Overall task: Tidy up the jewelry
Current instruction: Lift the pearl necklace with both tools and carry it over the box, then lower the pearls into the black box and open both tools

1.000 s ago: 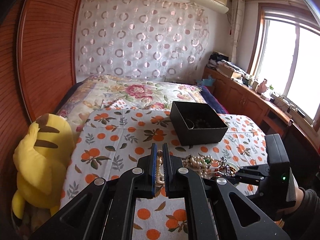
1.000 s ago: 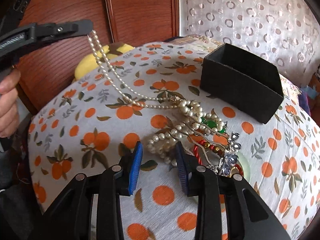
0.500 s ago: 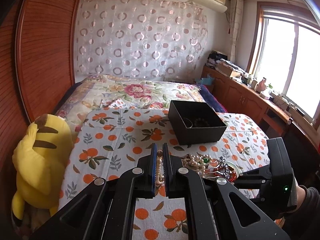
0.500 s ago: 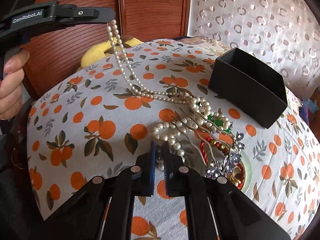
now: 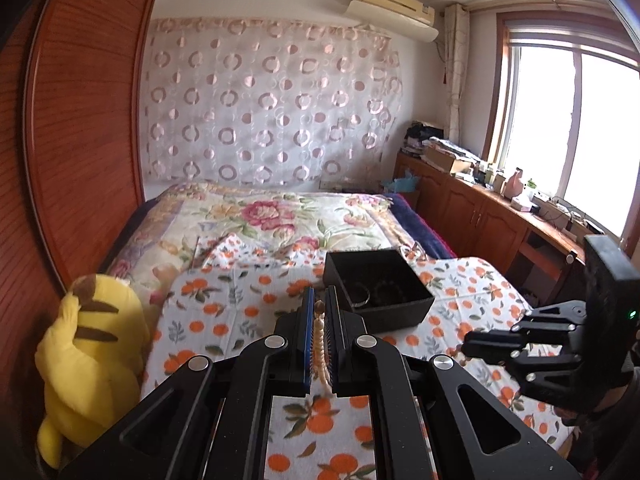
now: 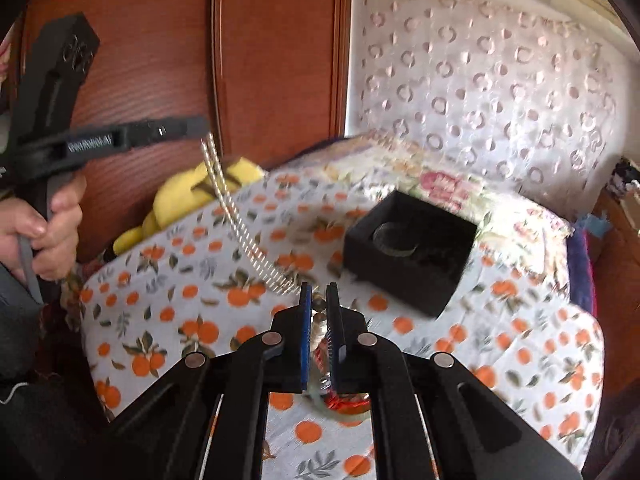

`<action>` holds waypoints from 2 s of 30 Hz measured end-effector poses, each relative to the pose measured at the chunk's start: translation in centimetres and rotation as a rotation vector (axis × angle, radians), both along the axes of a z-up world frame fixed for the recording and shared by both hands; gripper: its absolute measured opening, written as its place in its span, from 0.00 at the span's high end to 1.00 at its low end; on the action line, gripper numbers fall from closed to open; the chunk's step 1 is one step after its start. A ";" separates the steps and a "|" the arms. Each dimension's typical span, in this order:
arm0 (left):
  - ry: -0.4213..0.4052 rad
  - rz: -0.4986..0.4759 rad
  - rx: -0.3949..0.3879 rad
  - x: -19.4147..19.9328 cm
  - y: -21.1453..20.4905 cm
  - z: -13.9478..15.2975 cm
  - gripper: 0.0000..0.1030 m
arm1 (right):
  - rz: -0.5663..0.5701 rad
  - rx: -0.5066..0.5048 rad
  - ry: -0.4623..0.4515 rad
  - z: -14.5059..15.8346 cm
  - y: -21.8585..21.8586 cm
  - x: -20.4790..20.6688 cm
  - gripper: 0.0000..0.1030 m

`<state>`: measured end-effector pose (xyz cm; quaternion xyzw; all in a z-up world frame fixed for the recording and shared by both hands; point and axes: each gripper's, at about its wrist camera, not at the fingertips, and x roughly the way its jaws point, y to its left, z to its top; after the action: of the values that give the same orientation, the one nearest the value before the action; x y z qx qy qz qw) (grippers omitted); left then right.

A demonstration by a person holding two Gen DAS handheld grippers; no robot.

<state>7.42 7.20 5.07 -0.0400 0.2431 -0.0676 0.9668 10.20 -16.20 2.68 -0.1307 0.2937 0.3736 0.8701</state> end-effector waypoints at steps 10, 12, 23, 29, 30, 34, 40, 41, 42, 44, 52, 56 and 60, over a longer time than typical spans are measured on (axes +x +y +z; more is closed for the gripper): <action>-0.039 -0.028 0.022 1.4 -1.3 2.9 0.95 | -0.034 0.047 -0.104 5.2 -1.5 0.4 0.92; -0.048 -0.032 0.029 1.6 -1.6 3.4 0.95 | -0.041 0.056 -0.125 6.3 -1.8 0.3 0.92; -0.082 -0.048 0.042 2.7 -2.6 5.8 0.95 | -0.079 0.076 -0.198 10.6 -3.7 1.2 0.92; -0.081 -0.061 0.047 4.0 -3.4 6.5 0.95 | -0.109 0.069 -0.217 11.5 -4.2 2.5 0.92; -0.081 -0.062 0.048 4.3 -3.5 6.6 0.95 | -0.116 0.068 -0.221 11.6 -4.2 2.8 0.92; -0.083 -0.065 0.054 5.5 -4.1 6.9 0.95 | -0.142 0.080 -0.218 11.8 -4.7 4.2 0.92; -0.066 -0.067 0.037 7.9 -4.5 6.7 0.95 | -0.172 0.092 -0.215 12.1 -5.0 6.5 0.92; -0.062 -0.070 0.033 8.1 -4.6 6.7 0.95 | -0.176 0.093 -0.215 12.2 -5.0 6.8 0.92; -0.059 -0.071 0.031 8.5 -4.6 6.7 0.95 | -0.183 0.094 -0.215 12.2 -5.1 7.2 0.92; -0.053 -0.075 0.028 9.2 -4.8 6.9 0.95 | -0.192 0.097 -0.215 12.3 -5.4 7.7 0.92; -0.074 -0.092 0.041 10.8 -6.3 9.2 0.95 | -0.217 0.091 -0.217 12.1 -6.2 8.5 0.92; -0.074 -0.092 0.051 11.6 -7.0 9.6 0.95 | -0.222 0.102 -0.221 12.5 -6.5 8.8 0.92; -0.048 -0.090 0.049 12.4 -7.0 8.9 0.95 | -0.220 0.114 -0.225 12.8 -6.3 9.1 0.92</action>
<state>19.86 0.18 13.98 -0.0039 0.2230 -0.1059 0.9690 19.35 -22.53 15.52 -0.0890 0.1854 0.2752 0.9391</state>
